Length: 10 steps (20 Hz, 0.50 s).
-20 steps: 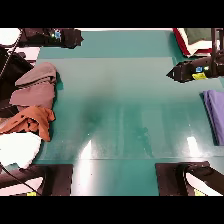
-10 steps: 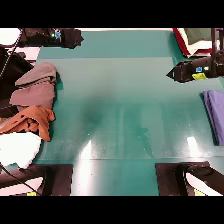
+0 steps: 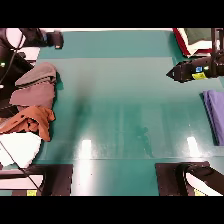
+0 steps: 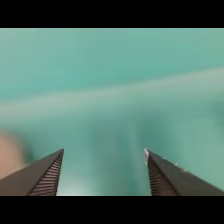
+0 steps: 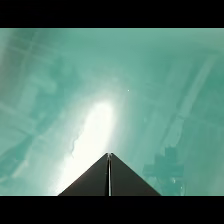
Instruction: Fold the shirts.
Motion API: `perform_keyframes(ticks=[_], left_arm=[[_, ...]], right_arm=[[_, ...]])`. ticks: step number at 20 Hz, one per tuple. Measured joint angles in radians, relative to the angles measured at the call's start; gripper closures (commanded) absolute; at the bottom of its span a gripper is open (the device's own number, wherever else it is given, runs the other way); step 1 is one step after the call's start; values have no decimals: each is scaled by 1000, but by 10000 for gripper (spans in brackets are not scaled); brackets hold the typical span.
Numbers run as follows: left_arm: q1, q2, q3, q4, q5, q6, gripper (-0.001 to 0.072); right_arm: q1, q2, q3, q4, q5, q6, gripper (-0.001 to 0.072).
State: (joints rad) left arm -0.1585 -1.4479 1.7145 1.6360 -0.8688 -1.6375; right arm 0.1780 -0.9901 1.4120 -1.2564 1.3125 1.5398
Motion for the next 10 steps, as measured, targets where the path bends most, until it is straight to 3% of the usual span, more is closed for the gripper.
perform_keyframes(ticks=[4, 10], left_arm=[[110, -170, 0, 46, -60, -27, 97], [187, -347, 0, 65, -30, -38, 100]], right_arm=[[0, 0, 0, 0, -5, 0, 696], [0, 0, 0, 0, -8, 0, 696]])
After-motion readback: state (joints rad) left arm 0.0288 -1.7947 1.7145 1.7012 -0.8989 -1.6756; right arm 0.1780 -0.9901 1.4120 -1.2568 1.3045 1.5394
